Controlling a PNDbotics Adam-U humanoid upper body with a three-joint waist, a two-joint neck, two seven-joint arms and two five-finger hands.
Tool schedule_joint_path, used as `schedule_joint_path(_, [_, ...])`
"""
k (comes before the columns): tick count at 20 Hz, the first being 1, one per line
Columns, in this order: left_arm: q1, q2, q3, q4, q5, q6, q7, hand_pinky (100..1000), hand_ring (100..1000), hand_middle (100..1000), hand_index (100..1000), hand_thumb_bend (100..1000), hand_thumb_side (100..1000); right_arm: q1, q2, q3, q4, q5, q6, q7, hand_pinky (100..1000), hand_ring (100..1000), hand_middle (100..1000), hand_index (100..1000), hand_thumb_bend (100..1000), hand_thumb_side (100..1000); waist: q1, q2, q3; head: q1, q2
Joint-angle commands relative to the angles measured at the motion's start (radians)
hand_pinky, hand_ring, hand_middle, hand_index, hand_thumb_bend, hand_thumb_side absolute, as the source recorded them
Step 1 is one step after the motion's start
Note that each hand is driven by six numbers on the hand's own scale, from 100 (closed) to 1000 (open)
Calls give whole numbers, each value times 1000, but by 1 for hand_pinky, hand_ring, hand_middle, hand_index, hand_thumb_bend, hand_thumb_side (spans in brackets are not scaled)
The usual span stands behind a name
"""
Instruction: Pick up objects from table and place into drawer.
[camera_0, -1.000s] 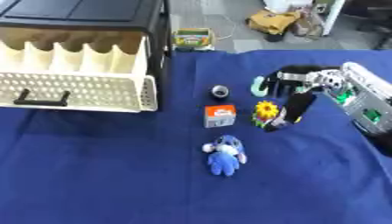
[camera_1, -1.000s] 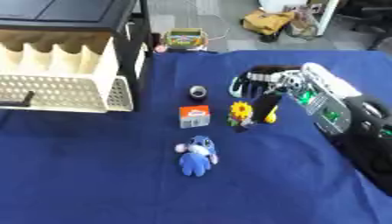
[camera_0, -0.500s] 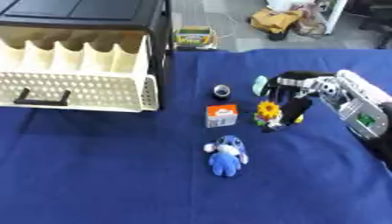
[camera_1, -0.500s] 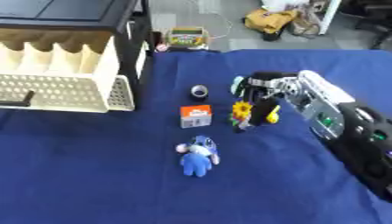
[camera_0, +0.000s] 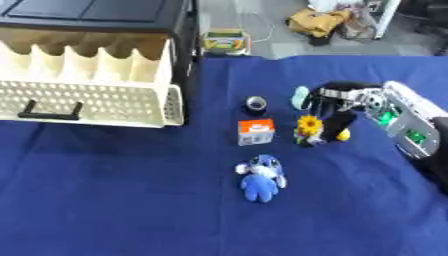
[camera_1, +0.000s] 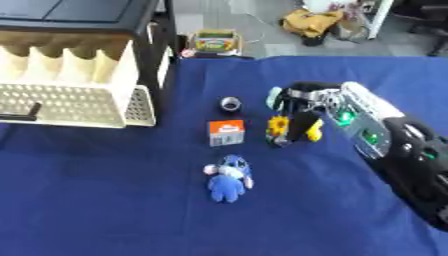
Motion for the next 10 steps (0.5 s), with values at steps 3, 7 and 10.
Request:
schedule_joint_path(3, [-7,9,14,-12,3,-1,-4,100,100,100,743,214,1000,-20,-15,-15,9,9,-8,-1,632,729,687,839,587,281,2,-16,2,-5,-10])
schedule_joint_path(7, [-8,9,15,-12,4,-2,-2,100,100,100,741,215,1000,-18,-15,-15,14,15,-17,3,630,729,692,836,579,261,1,-15,3,-2,-11])
schedule_joint_path(10, [-7,9,16,-12,4,-2,-2,100,100,100,740,213,1000,-15,-15,-14,17,19,-19,1,621,721,679,827,575,268,0,-14,3,0,-14])
